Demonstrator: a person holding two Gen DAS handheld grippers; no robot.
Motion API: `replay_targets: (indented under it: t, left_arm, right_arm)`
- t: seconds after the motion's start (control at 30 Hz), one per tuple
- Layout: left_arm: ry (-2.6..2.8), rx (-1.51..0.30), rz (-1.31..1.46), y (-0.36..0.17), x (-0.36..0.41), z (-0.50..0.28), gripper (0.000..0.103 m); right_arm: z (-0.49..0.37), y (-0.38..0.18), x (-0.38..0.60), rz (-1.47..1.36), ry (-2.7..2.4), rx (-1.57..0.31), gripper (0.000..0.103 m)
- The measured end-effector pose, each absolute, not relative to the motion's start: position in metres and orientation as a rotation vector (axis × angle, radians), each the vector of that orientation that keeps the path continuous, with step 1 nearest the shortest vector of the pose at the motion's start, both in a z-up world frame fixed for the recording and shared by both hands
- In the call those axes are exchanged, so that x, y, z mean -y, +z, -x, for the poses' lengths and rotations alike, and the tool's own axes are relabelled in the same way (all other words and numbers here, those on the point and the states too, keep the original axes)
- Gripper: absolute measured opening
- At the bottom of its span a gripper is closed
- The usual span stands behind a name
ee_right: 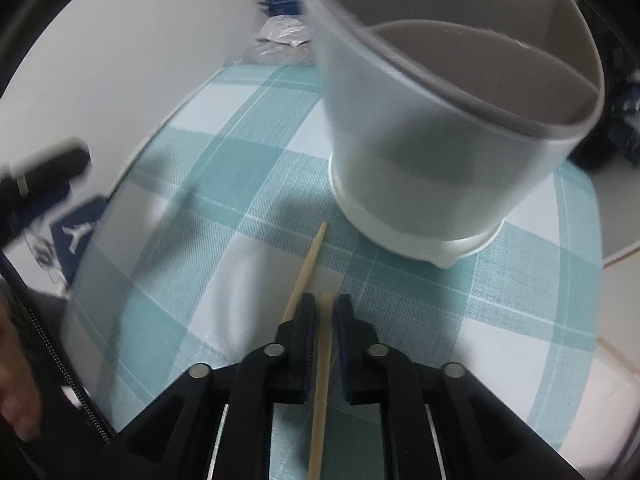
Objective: Organize utensils
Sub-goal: 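Close the right gripper on one chopstick and lift it, then grasp the last chopstick with the left gripper while the right gripper lifts its chopstick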
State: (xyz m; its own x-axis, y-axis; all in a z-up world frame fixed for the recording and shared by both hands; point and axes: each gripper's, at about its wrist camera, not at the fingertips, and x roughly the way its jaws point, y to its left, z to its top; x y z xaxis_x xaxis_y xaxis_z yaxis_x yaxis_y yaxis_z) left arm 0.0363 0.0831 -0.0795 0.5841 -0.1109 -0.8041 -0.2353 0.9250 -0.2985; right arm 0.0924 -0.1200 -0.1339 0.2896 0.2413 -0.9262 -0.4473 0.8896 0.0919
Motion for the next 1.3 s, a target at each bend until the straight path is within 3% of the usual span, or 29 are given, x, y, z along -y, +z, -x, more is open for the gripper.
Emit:
replay_targets:
  t: [0.43, 0.67, 1.0, 1.23, 1.3]
  left_arm:
    - [-0.095, -1.165, 0.291, -0.109, -0.031, -0.052, 0.085]
    - [-0.091, -1.202, 0.22, -0.113, -0.009, -0.065, 0.082]
    - [-0.058, -1.194, 0.089, -0.119, 0.013, -0.075, 0.054]
    - [-0.033, -1.157, 0.067, -0.119, 0.026, -0.078, 0.003]
    - [-0.046, -1.146, 0.077, -0.119, 0.028, -0.076, 0.002]
  right_arm:
    - [-0.095, -0.109, 0.235, -0.449, 0.419, -1.096, 0.005]
    - [-0.092, -0.108, 0.28, -0.64, 0.425, -1.03, 0.005]
    - [-0.081, -0.107, 0.31, -0.708, 0.423, -1.0, 0.005]
    - [-0.077, -0.096, 0.308, -0.677, 0.436, -0.964, 0.0]
    - [-0.075, -0.094, 0.307, -0.664, 0.437, -0.957, 0.0]
